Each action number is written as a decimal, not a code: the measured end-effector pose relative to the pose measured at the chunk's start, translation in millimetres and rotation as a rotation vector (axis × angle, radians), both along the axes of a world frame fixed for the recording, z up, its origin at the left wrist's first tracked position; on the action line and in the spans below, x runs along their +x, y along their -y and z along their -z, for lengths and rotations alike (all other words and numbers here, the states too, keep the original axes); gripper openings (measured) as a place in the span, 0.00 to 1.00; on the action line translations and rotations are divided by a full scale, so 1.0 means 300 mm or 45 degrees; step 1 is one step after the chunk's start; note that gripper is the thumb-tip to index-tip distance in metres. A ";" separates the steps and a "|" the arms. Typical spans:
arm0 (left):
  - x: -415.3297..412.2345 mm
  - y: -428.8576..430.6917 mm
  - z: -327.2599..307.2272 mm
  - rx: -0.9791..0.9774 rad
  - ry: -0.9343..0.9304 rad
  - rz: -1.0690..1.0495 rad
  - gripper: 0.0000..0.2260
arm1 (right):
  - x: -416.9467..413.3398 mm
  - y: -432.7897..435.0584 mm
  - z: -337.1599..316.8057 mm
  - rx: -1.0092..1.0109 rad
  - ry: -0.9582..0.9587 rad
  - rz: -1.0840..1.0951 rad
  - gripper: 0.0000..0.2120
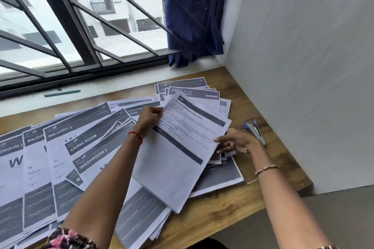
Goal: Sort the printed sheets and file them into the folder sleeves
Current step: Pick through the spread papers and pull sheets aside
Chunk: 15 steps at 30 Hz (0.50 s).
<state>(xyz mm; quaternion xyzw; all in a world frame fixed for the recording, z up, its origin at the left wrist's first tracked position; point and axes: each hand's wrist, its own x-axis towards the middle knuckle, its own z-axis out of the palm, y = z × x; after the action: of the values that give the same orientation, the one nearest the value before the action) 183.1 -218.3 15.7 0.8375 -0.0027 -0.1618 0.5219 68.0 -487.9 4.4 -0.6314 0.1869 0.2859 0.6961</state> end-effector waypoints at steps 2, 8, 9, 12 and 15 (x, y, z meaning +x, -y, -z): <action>0.006 -0.008 0.009 0.077 0.018 0.100 0.13 | -0.008 0.043 -0.013 -0.104 0.011 0.084 0.18; 0.029 -0.004 0.078 0.398 0.052 0.388 0.15 | -0.008 0.171 0.035 -0.959 0.385 0.784 0.17; 0.030 0.004 0.085 0.469 0.062 0.386 0.15 | -0.012 0.186 0.046 -1.116 0.369 0.730 0.20; 0.027 0.032 0.102 0.607 0.072 0.325 0.13 | -0.030 0.199 0.058 -1.427 0.098 0.421 0.35; 0.012 0.060 0.111 0.639 0.042 0.253 0.12 | -0.034 0.194 0.074 -1.477 -0.034 0.345 0.41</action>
<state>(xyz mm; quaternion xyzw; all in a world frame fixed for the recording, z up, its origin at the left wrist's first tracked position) 186.6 -236.2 -17.6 0.9388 -0.0534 -0.1941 0.2794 57.9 -546.2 -17.7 -0.8755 0.4002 0.0536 0.2654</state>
